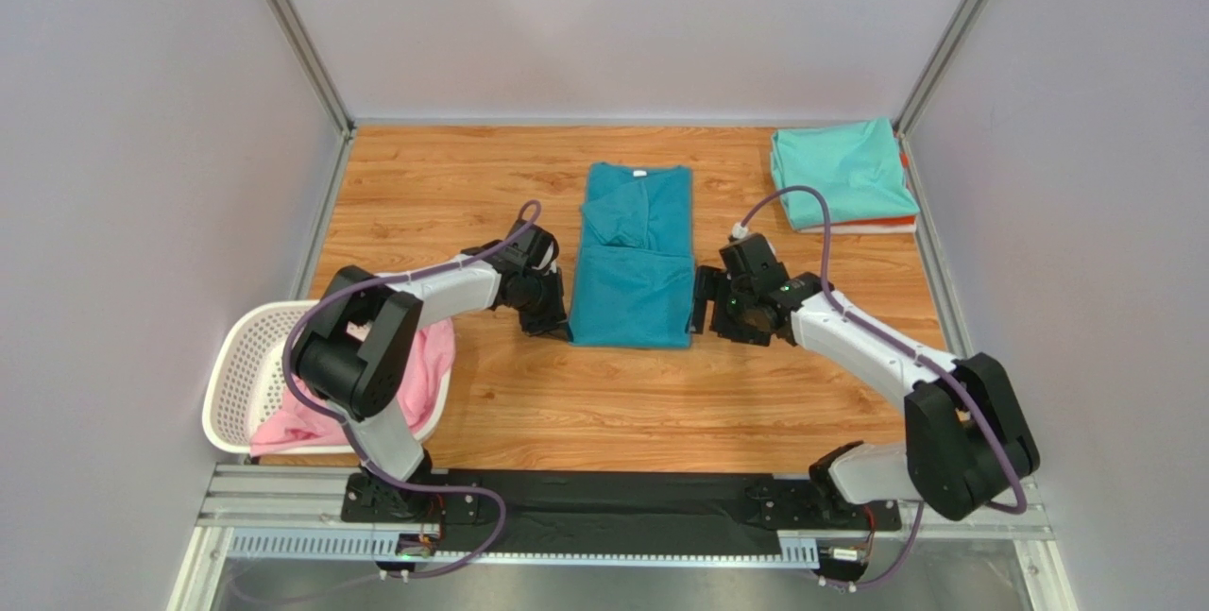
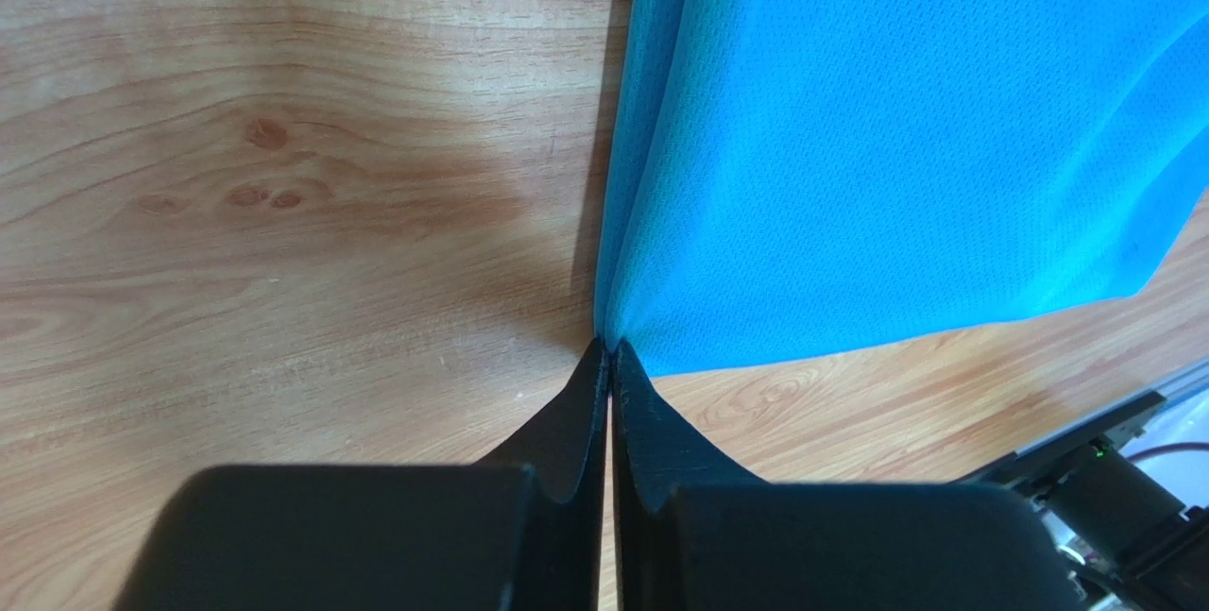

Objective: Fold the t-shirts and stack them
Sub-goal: Fold the tshirt

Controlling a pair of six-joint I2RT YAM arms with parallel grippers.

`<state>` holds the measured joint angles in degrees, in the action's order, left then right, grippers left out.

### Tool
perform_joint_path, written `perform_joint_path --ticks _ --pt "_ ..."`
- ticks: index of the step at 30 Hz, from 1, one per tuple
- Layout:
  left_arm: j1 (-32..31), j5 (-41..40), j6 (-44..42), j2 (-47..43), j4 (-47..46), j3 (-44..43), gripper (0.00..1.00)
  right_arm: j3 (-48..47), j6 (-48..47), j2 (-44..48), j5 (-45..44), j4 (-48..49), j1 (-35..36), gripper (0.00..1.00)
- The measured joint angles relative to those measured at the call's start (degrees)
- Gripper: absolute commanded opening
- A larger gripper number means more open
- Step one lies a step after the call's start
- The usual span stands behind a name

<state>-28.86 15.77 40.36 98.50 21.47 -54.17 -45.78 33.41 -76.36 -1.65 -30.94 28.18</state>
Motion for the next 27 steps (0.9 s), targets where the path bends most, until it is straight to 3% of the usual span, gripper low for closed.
perform_joint_path --ticks 2,5,13,18,23,27 --pt "-0.02 0.02 0.02 0.0 -0.04 0.07 0.0 0.0 0.07 -1.7 1.68 1.4 0.0 0.77" --pt "-0.02 0.02 0.07 0.0 -0.11 0.13 0.0 0.0 0.11 -4.81 3.87 3.34 0.0 0.63" --pt "0.0 0.24 0.37 -0.04 -0.46 0.46 0.0 -0.04 0.28 -11.39 8.85 6.88 0.0 0.49" --pt "-0.02 0.26 0.5 -0.15 -0.7 0.66 0.0 -0.17 0.46 -12.9 10.01 8.5 0.0 0.22" --pt "-0.02 0.26 0.76 -0.33 -1.05 1.03 0.0 0.02 1.29 -14.23 11.96 10.08 0.0 0.02" --pt "-0.04 0.46 1.16 -1.07 -1.64 2.14 0.0 1.53 1.99 -13.88 13.79 12.09 0.0 0.0"
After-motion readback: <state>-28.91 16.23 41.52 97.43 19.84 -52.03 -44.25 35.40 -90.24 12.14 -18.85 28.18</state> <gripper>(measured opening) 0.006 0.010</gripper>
